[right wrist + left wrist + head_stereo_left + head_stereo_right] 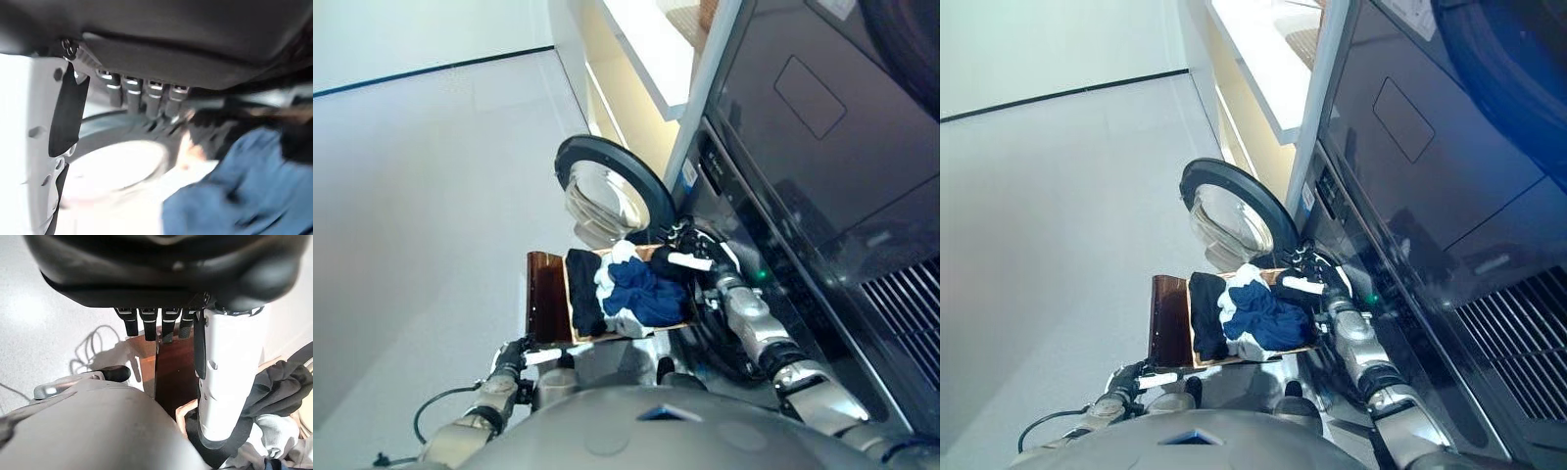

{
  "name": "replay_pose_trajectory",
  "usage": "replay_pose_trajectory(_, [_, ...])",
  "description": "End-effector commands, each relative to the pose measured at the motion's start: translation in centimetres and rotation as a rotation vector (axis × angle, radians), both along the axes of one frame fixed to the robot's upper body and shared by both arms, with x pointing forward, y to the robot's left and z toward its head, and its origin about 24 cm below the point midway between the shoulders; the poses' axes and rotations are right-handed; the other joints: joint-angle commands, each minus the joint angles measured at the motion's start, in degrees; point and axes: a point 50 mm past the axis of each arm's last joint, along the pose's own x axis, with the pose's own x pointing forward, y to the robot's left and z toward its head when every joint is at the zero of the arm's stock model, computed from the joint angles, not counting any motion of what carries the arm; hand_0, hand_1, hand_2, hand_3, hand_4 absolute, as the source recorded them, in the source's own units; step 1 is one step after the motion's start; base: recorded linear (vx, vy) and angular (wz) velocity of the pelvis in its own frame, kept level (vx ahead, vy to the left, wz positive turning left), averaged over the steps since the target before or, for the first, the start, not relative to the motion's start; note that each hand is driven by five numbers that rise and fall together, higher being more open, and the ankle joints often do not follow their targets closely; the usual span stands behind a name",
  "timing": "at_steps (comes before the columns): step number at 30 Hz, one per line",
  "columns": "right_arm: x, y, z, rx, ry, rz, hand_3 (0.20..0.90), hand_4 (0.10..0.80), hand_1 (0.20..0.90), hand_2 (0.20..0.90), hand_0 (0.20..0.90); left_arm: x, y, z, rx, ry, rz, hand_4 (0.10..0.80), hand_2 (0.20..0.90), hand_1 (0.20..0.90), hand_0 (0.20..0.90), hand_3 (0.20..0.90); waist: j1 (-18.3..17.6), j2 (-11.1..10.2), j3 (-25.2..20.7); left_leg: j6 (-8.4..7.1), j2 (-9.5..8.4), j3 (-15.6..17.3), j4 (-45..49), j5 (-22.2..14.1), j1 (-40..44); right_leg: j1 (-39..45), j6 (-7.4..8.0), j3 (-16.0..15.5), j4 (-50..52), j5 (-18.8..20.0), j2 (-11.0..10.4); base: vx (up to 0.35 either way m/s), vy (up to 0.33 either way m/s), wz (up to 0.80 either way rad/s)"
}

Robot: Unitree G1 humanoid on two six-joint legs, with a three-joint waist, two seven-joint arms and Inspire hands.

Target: Pick up the clothes and place them into the washing machine

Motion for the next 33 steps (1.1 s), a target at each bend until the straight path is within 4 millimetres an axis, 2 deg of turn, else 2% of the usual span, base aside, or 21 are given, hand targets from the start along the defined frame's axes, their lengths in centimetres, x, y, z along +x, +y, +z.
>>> replay_pose_trajectory(1, [4.4,0.9,4.1,0.135,-0.236,-0.051,0.9,0.8,0.9,0.9,0.9,3.0,0.2,0.7,0.035,-0.083,-0.063,0.8,0.9,0.9,0.9,0.9,1.57,-0.39,-1.63,-1.85,-0.74,0.96,-0.06,-0.94,1.67,1.3,0.78,-0.29,1.78,-2.5,-1.56,0.0,0.0,0.0])
replay_pose_trajectory(6, [2.2,2.7,1.7,0.28,-0.123,-0.094,0.9,0.8,0.9,0.9,0.9,3.5,-0.5,0.8,0.024,-0.102,-0.086,0.8,0.9,0.9,0.9,0.9,0.9,1.16,-1.68,-1.84,-0.73,1.48,1.29,-1.46,2.46,1.66,0.34,0.34,2.94,-3.48,-1.51,-0.026,-0.01,-0.03])
replay_pose_trajectory(8, [1.3,3.2,0.8,0.282,-0.073,-0.08,0.9,0.8,0.9,0.9,0.9,3.8,-0.8,0.8,0.02,-0.113,-0.097,0.8,0.9,0.9,0.9,0.9,0.58,1.82,-1.71,-1.91,-0.6,1.79,1.52,-1.61,2.9,2.11,0.27,0.51,2.92,-3.74,-1.43,-0.012,-0.011,-0.12])
replay_pose_trajectory(10, [1.2,3.0,0.8,0.228,-0.072,-0.047,0.9,0.8,0.9,0.9,0.9,4.0,-0.9,0.9,0.016,-0.125,-0.098,0.8,0.9,0.9,0.9,0.9,0.34,2.34,-1.78,-1.99,-0.49,2.05,1.55,-1.71,3.42,2.46,0.28,0.74,2.85,-3.88,-1.41,-0.01,-0.017,-0.13])
replay_pose_trajectory(13, [2.1,2.0,1.8,0.056,-0.112,0.063,0.9,0.8,0.9,0.9,0.9,4.0,-0.8,0.9,0.022,-0.12,-0.101,0.8,0.9,0.9,0.9,0.9,-0.19,2.85,-1.93,-2.23,-0.27,2.58,1.3,-1.6,4.06,2.73,0.23,1.14,2.68,-3.89,-1.27,-0.009,-0.029,-0.08])
replay_pose_trajectory(14, [2.7,1.5,2.4,-0.092,-0.131,0.17,0.9,0.8,0.9,0.9,0.9,4.1,-0.7,0.9,0.024,-0.118,-0.116,0.8,0.9,0.9,0.9,0.9,-0.4,2.94,-1.93,-2.37,-0.07,2.86,1.12,-1.35,4.12,2.75,0.17,1.42,2.42,-3.83,-1.07,-0.02,-0.041,-0.06])
replay_pose_trajectory(15, [2.7,1.5,2.4,-0.093,-0.131,0.17,0.9,0.8,0.9,0.9,0.9,4.1,-0.7,0.9,0.024,-0.118,-0.115,0.8,0.9,0.9,0.9,0.9,-0.41,2.96,-1.89,-2.38,-0.06,2.86,1.11,-1.36,4.17,2.8,0.17,1.42,2.41,-3.84,-1.06,-0.031,-0.067,-0.08])
replay_pose_trajectory(16, [3.4,0.6,3.2,-0.258,-0.156,0.271,0.9,0.8,0.9,0.9,0.9,4.1,-0.6,1.0,0.027,-0.114,-0.126,0.8,0.9,0.9,0.9,0.9,-0.44,2.98,-1.89,-2.53,0.2,2.98,0.96,-1.17,4.18,2.73,0.16,1.47,2.15,-3.76,-0.95,-0.013,-0.039,-0.06])
replay_pose_trajectory(17, [3.4,0.6,3.2,-0.258,-0.156,0.271,0.9,0.8,0.9,0.9,0.9,4.1,-0.6,1.0,0.027,-0.114,-0.126,0.8,0.9,0.9,0.9,0.9,-0.45,2.99,-1.86,-2.54,0.21,2.98,0.96,-1.18,4.21,2.76,0.16,1.47,2.15,-3.76,-0.94,-0.022,-0.078,-0.06])
replay_pose_trajectory(18, [4.3,-0.5,4.5,-0.453,-0.2,0.384,0.9,0.8,0.9,0.9,0.9,4.4,-0.5,1.1,0.033,-0.126,-0.143,0.8,0.9,0.9,0.9,0.9,-0.55,2.97,-1.68,-2.77,0.54,2.91,0.88,-0.89,4.04,2.74,0.04,1.46,1.9,-3.73,-0.69,-0.009,-0.039,-0.01])
replay_pose_trajectory(19, [4.3,-0.5,4.5,-0.453,-0.2,0.384,0.9,0.8,0.9,0.9,0.9,4.4,-0.5,1.1,0.032,-0.126,-0.143,0.8,0.9,0.9,0.9,0.9,-0.57,3.0,-1.63,-2.78,0.55,2.9,0.88,-0.9,4.08,2.79,0.03,1.44,1.9,-3.74,-0.67,-0.012,-0.056,-0.01])
replay_pose_trajectory(22, [5.0,-1.9,5.2,-0.625,-0.207,0.466,0.9,0.8,0.9,0.9,0.9,4.8,-0.5,1.3,0.031,-0.143,-0.147,0.8,0.9,0.9,0.9,0.9,-0.5,2.93,-0.96,-3.21,1.16,2.52,0.97,-0.42,3.34,2.78,-0.07,1.03,1.57,-3.76,-0.3,-0.02,-0.032,0.01])
replay_pose_trajectory(24, [5.1,-1.9,5.2,-0.632,-0.207,0.475,0.9,0.8,0.9,0.9,0.9,5.0,-0.5,1.3,0.033,-0.148,-0.146,0.8,0.9,0.9,0.9,0.9,-0.56,2.74,-0.69,-3.28,1.29,2.14,1.38,-0.41,2.97,2.82,-0.23,0.89,1.52,-3.72,-0.16,-0.029,-0.045,0.01])
replay_pose_trajectory(26, [5.4,-1.8,5.4,-0.632,-0.213,0.474,0.9,0.8,0.9,0.9,0.9,5.4,-0.4,1.5,0.037,-0.161,-0.136,0.8,0.9,0.9,0.9,0.9,-0.54,1.85,0.36,-3.63,1.23,0.97,6.72,-1.49,-0.03,2.76,-0.54,0.62,1.7,-4.02,-0.33,-0.108,-0.072,0.07])
replay_pose_trajectory(27, [5.6,-1.7,5.6,-0.612,-0.226,0.453,0.9,0.8,0.9,0.9,0.9,6.4,-0.4,1.9,0.043,-0.203,-0.133,0.8,0.9,0.9,0.9,0.9,0.05,0.38,2.8,-4.37,-0.65,-2.49,16.34,-1.95,-5.04,1.96,-1.28,1.3,2.77,-3.87,-0.4,-0.145,-0.059,0.17])
replay_pose_trajectory(28, [5.6,-1.7,5.6,-0.612,-0.227,0.453,0.9,0.8,0.9,0.9,0.9,6.5,-0.4,1.9,0.043,-0.203,-0.133,0.8,0.9,0.9,0.9,0.9,-0.04,0.39,2.79,-4.36,-0.66,-2.61,16.68,-2.1,-5.29,1.91,-1.27,1.2,2.81,-3.89,-0.39,-0.135,0.0,0.34])
replay_pose_trajectory(29, [5.8,-1.4,5.5,-0.604,-0.229,0.451,0.9,0.8,0.9,0.9,0.9,7.0,-0.4,2.1,0.044,-0.226,-0.116,0.8,0.9,0.9,0.9,0.9,0.36,-0.36,3.77,-4.61,-0.87,-5.5,16.23,-1.46,-6.36,1.48,-1.12,1.83,3.35,-3.61,-0.52,-0.027,0.038,0.32])
replay_pose_trajectory(30, [5.8,-1.4,5.5,-0.604,-0.229,0.451,0.9,0.8,0.9,0.9,0.9,7.0,-0.4,2.1,0.044,-0.226,-0.115,0.8,0.9,0.9,0.9,0.9,0.35,-0.38,3.78,-4.62,-0.87,-5.5,16.12,-1.39,-6.32,1.47,-1.13,1.82,3.37,-3.62,-0.53,0.0,0.104,0.3])
replay_pose_trajectory(32, [5.8,-1.8,5.6,-0.607,-0.226,0.429,0.9,0.8,0.9,0.9,0.9,7.1,-0.5,2.1,0.042,-0.226,-0.112,0.8,0.9,0.9,0.9,0.9,0.45,-0.67,3.05,-4.49,2.31,-3.57,10.96,-0.33,-7.64,0.9,0.18,1.39,3.62,-3.76,-1.89,0.068,0.189,0.21])
replay_pose_trajectory(33, [5.4,-2.2,5.4,-0.591,-0.215,0.414,0.9,0.8,0.9,0.9,0.9,7.2,-0.5,2.2,0.046,-0.224,-0.132,0.8,0.9,0.9,0.9,0.9,0.49,-0.57,2.66,-3.99,2.44,-2.47,10.25,-1.35,-7.35,0.86,0.86,1.43,4.09,-4.23,-2.56,0.099,0.233,0.17])
